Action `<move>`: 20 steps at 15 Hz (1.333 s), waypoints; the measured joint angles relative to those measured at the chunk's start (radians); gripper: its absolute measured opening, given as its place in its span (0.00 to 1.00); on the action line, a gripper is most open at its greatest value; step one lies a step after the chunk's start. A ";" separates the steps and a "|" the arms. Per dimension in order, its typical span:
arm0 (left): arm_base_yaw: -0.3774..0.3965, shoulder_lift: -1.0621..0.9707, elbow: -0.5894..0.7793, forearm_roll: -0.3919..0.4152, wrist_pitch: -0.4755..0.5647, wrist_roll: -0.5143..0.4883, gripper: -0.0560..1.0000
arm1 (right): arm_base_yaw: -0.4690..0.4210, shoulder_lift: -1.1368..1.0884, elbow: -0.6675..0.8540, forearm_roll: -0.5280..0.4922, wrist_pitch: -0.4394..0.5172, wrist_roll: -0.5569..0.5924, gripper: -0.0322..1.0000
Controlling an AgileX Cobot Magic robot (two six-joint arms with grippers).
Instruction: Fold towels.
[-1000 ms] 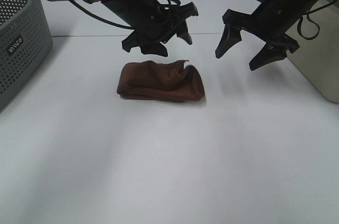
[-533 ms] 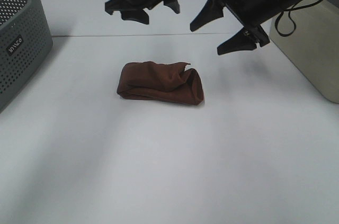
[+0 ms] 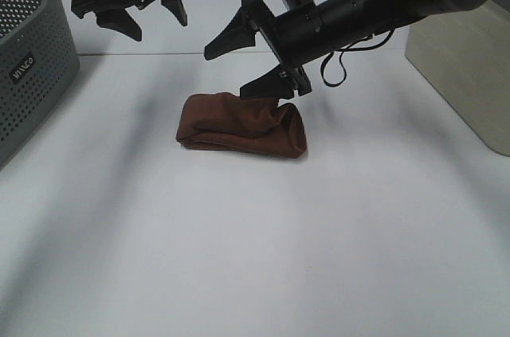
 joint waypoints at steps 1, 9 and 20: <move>0.004 0.000 0.000 0.001 0.017 0.000 0.73 | 0.000 0.030 -0.013 0.010 -0.008 0.000 0.82; 0.006 0.000 -0.001 0.005 0.025 0.001 0.73 | -0.100 0.093 -0.022 -0.228 -0.018 0.121 0.82; 0.006 -0.179 -0.001 0.222 0.232 0.165 0.73 | -0.101 -0.264 -0.022 -0.860 0.151 0.515 0.82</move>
